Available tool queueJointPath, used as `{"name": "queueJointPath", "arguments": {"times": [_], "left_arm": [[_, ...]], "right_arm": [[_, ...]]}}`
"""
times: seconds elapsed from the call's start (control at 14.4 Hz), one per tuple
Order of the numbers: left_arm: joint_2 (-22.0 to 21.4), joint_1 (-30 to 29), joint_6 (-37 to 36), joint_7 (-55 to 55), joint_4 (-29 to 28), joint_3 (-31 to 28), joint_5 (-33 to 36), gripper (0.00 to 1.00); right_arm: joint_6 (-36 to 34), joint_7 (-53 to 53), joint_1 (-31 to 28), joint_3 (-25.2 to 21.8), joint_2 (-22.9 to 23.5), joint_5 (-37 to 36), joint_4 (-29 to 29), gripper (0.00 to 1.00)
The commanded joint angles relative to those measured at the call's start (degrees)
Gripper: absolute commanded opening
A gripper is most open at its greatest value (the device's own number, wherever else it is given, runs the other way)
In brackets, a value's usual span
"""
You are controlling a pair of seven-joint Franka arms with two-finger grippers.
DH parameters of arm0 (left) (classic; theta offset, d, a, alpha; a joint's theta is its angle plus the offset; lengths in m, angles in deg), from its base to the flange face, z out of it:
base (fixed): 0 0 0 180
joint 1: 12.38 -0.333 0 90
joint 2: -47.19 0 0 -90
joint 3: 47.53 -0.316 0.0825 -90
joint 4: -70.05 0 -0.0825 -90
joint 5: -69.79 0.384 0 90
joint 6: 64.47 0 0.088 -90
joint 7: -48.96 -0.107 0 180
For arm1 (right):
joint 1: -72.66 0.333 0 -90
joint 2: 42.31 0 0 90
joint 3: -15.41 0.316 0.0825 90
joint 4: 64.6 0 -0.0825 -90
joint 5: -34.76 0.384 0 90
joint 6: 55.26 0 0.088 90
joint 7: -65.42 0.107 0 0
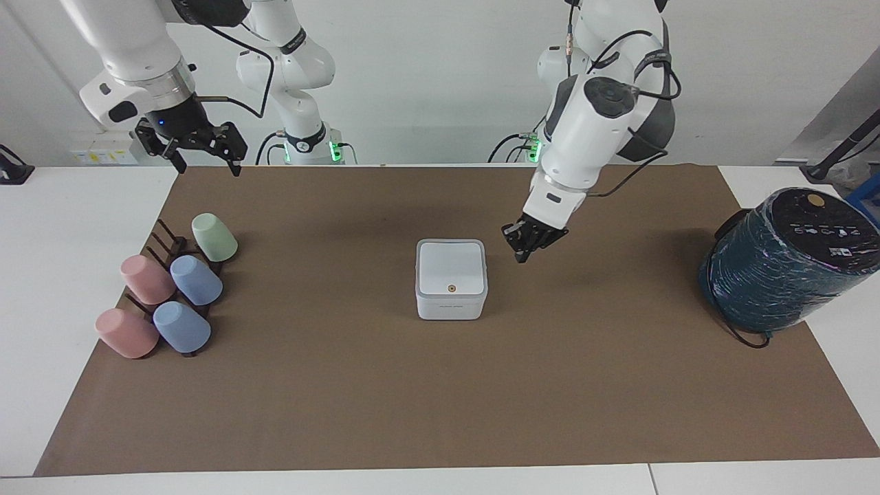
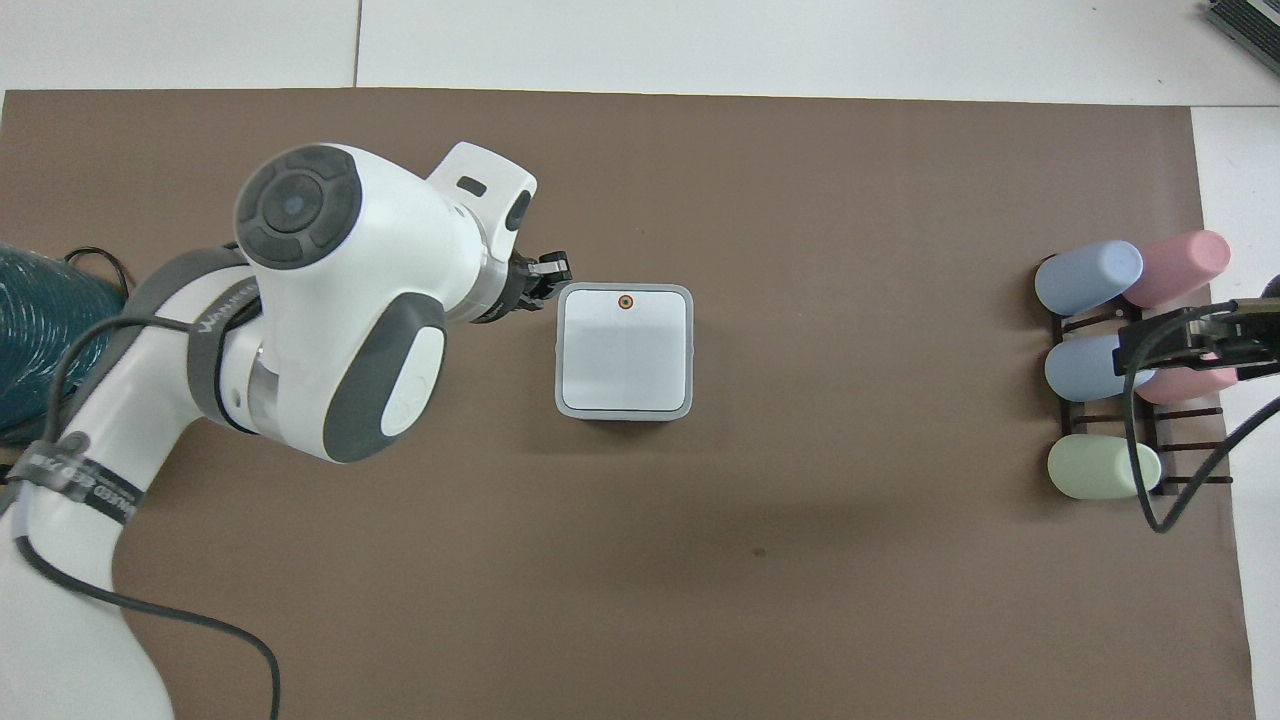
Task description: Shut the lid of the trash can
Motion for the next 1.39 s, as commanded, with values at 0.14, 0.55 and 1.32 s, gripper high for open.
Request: {"name": "queueJointPath", "arguments": {"times": [0.14,0.55,1.32], "left_arm": [[-2.6,-10.3,-10.5,-16.8,2.6,0.3,1.4,0.0],[-7.2,-15.8,-18.3,-28.8,2.5,0.3,6.7,0.07],[-7.9,-15.9,-15.5,-29.6,2.4,0.4,7.6,1.0]], "right_arm": [[-0.5,-1.2,-0.2,0.0,-0.9,0.1,-0.6,1.0],[-0.5,-1.2,-0.2,0.0,-0.9,0.1,-0.6,1.0],[-0.5,-1.2,-0.2,0.0,-0.9,0.1,-0.6,1.0]]}}
